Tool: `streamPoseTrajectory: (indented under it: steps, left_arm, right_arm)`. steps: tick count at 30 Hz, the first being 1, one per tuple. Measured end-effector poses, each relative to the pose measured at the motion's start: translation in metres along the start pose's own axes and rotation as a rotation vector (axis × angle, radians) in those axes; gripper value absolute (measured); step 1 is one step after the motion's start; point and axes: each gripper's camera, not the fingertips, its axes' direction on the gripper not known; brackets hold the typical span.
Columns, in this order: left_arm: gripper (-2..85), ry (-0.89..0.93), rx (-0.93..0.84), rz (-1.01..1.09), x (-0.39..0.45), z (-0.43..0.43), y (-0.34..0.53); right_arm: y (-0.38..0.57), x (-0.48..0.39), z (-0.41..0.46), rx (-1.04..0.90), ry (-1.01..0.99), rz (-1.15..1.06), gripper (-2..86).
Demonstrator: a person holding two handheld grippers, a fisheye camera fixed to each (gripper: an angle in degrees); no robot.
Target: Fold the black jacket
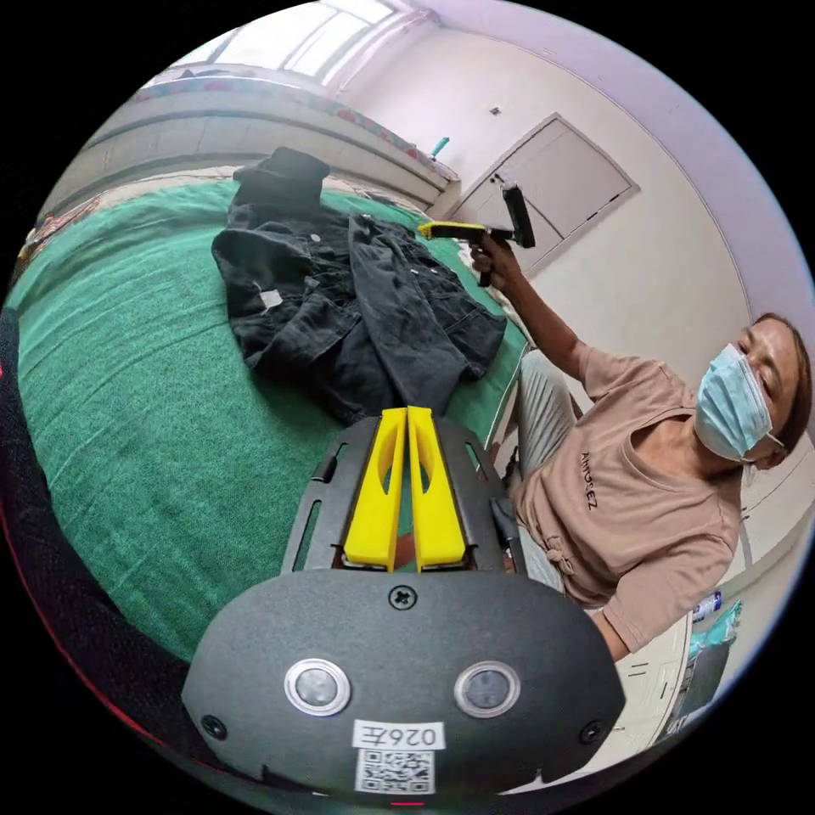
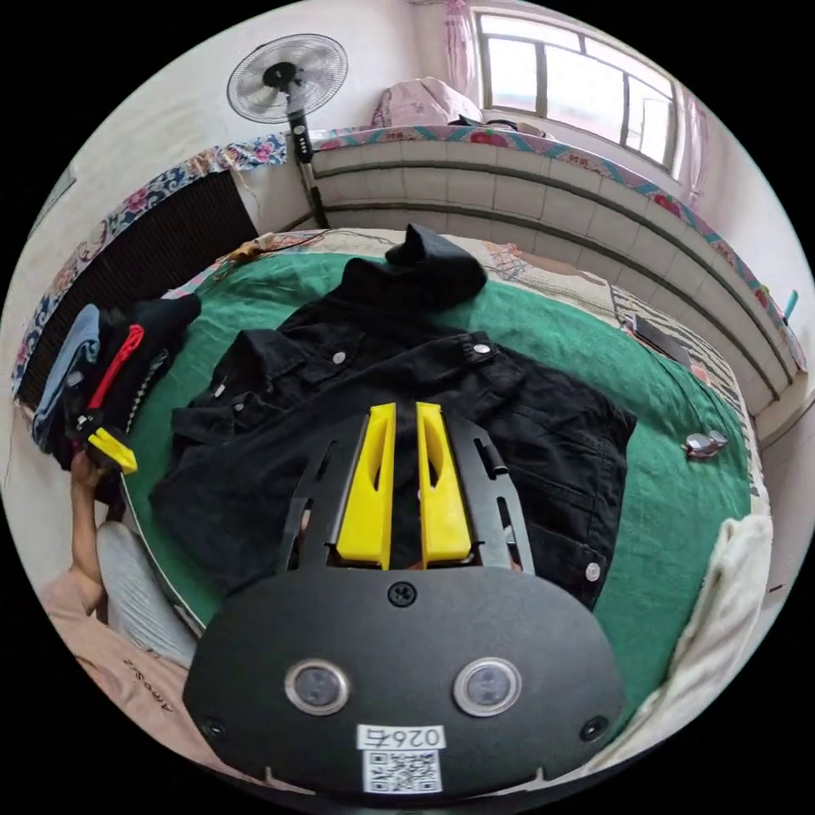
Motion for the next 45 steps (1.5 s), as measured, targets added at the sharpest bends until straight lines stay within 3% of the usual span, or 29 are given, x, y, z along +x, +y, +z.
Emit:
streamPoseTrajectory:
  steps: [2, 5, 7, 9, 12, 16, 18, 24, 29, 32, 34, 37, 42, 44, 45]
  left_arm:
    - [-1.0, 0.049, -0.014, 0.036, 0.001, 0.018, -0.012]
    - [-1.0, -0.025, -0.403, -0.072, -0.017, 0.079, -0.02]
    - [-1.0, 0.045, -0.362, -0.108, -0.023, 0.075, -0.024]
    - [-0.9, 0.01, -0.268, -0.045, -0.011, 0.06, -0.029]
    - [-0.5, 0.022, 0.049, 0.047, 0.004, 0.024, -0.057]
    - [4.5, -0.17, 0.343, 0.095, -0.007, 0.018, -0.122]
    - [10.4, -0.234, 0.311, 0.094, -0.025, 0.038, -0.164]
    - [16.6, -0.226, 0.246, 0.04, -0.102, 0.124, -0.31]
    - [23.1, -0.209, 0.177, -0.091, -0.166, 0.196, -0.403]
    - [18.4, -0.176, 0.059, -0.154, -0.194, 0.243, -0.431]
    - [0.2, -0.107, -0.005, -0.156, -0.201, 0.265, -0.433]
    - [-0.7, -0.051, 0.147, -0.061, -0.184, 0.244, -0.42]
    - [-0.8, -0.006, 0.325, 0.186, -0.116, 0.161, -0.404]
    - [-0.7, -0.089, 0.332, 0.225, -0.088, 0.143, -0.398]
    - [-0.4, -0.217, 0.329, 0.227, -0.074, 0.14, -0.393]
  right_arm:
    - [0.019, -0.03, 0.0, -0.011, -0.118, -0.094, -0.2]
    - [0.045, -0.066, 0.024, -0.143, -0.232, -0.211, -0.8]
    - [0.056, -0.076, 0.056, -0.343, -0.181, -0.31, -0.8]
    - [0.05, -0.061, 0.044, -0.307, -0.223, -0.257, -0.8]
    - [0.029, -0.024, 0.01, -0.163, -0.249, -0.149, -0.7]
    - [-0.017, 0.037, -0.023, 0.015, -0.176, 0.017, 0.8]
    - [-0.04, 0.063, -0.025, 0.06, -0.195, 0.072, 2.7]
    - [-0.118, 0.148, 0.01, 0.137, -0.144, 0.265, 7.3]
    - [-0.162, 0.225, 0.059, 0.185, -0.258, 0.454, 10.8]
    - [-0.174, 0.26, 0.094, 0.165, -0.382, 0.532, 11.5]
    - [-0.177, 0.273, 0.113, 0.112, -0.469, 0.547, 6.5]
    - [-0.171, 0.27, 0.094, 0.19, -0.451, 0.502, 0.6]
    - [-0.153, 0.25, 0.017, 0.418, -0.502, 0.336, -0.6]
    - [-0.151, 0.237, -0.011, 0.437, -0.471, 0.243, -0.4]
    - [-0.15, 0.226, -0.025, 0.43, -0.412, 0.197, 0.0]
